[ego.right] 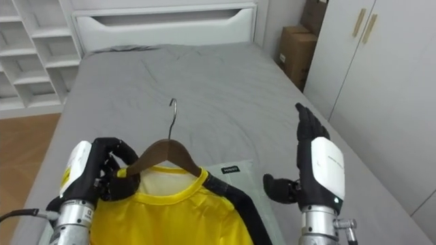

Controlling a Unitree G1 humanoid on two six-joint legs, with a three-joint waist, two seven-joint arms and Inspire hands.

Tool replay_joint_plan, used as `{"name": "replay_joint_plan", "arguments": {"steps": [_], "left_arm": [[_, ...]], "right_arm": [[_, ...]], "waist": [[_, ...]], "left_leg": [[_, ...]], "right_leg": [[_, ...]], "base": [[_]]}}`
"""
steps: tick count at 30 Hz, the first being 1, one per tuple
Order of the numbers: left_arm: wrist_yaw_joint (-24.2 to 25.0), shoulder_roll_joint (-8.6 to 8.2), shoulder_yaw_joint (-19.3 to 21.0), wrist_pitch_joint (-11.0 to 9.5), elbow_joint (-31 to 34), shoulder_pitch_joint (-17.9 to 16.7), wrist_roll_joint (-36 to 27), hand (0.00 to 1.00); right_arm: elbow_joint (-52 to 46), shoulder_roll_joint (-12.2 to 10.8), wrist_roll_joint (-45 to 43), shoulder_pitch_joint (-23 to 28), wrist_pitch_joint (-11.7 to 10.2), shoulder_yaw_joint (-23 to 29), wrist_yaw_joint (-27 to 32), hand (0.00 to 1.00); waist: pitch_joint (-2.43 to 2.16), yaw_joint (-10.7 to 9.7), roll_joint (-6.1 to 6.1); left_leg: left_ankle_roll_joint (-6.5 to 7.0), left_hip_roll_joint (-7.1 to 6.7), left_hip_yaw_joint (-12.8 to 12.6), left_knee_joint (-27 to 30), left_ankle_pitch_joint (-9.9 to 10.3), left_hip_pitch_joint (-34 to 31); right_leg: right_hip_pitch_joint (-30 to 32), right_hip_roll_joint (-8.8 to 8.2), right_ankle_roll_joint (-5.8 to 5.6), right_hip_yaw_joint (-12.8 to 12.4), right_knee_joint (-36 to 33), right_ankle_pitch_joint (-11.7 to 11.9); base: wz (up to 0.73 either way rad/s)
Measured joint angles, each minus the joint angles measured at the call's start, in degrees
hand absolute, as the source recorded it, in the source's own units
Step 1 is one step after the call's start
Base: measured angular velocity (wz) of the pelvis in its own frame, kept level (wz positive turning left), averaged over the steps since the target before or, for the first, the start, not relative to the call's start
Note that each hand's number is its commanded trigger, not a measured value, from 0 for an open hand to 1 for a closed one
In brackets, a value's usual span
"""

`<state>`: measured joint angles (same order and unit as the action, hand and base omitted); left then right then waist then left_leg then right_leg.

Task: Hang clothes

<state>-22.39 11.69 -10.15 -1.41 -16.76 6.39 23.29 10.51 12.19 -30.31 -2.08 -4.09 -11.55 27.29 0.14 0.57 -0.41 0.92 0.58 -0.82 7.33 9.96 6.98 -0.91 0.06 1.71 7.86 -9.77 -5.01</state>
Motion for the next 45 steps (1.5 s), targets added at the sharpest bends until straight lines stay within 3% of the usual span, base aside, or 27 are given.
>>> {"name": "replay_joint_plan", "arguments": {"steps": [10, 16, 22, 31, 45], "left_arm": [[0.41, 0.07, -0.30, 1.13, 0.10, 0.01, -0.21, 1.00], [0.34, 0.07, -0.30, 1.18, 3.95, 0.09, -0.30, 1.00], [0.23, 0.09, -0.30, 1.18, 5.11, 0.26, -0.72, 1.00], [-0.59, 0.07, -0.37, 1.18, 5.11, 0.26, -1.49, 1.00], [-1.06, -0.34, -0.37, 1.18, 5.12, 0.31, -5.83, 1.00]], "right_arm": [[0.03, 1.91, -1.89, -0.15, 0.45, -4.06, -5.13, 0.00], [0.03, 2.27, -3.44, -0.13, 0.46, -4.81, -6.76, 0.00], [0.07, 2.28, -3.69, -0.11, 0.46, -4.83, -6.79, 0.00], [0.19, 2.34, -3.60, 1.45, 0.45, -5.31, -6.82, 0.00], [0.73, 2.24, -1.07, 1.29, 0.35, -5.27, -6.44, 0.00]], "waist": [[0.02, -0.03, 0.10], [0.02, -0.02, 0.09], [0.05, 0.11, 0.14], [0.45, 0.92, 0.82], [0.35, 1.24, 1.02]], "left_leg": [[0.00, 0.05, 0.21, 0.10, 0.00, -0.23], [-0.03, 0.06, 0.21, 0.10, 0.02, -0.36], [-0.02, 0.06, 0.20, 0.18, 0.02, -0.27], [-0.04, 0.06, 0.18, 0.15, 0.03, -0.17], [-0.04, 0.06, 0.26, 0.25, 0.03, -0.27]], "right_leg": [[-0.01, -0.01, 0.02, 0.18, 0.07, 0.02], [0.04, -0.02, 0.02, 0.20, 0.15, 0.01], [-0.02, -0.03, 0.03, 0.14, 0.06, 0.02], [-0.05, 0.01, 0.04, 0.15, 0.03, 0.03], [-0.06, -0.02, 0.04, 0.29, 0.00, 0.04]], "base": [[0.00], [0.00], [0.00], [0.00], [0.00]]}}
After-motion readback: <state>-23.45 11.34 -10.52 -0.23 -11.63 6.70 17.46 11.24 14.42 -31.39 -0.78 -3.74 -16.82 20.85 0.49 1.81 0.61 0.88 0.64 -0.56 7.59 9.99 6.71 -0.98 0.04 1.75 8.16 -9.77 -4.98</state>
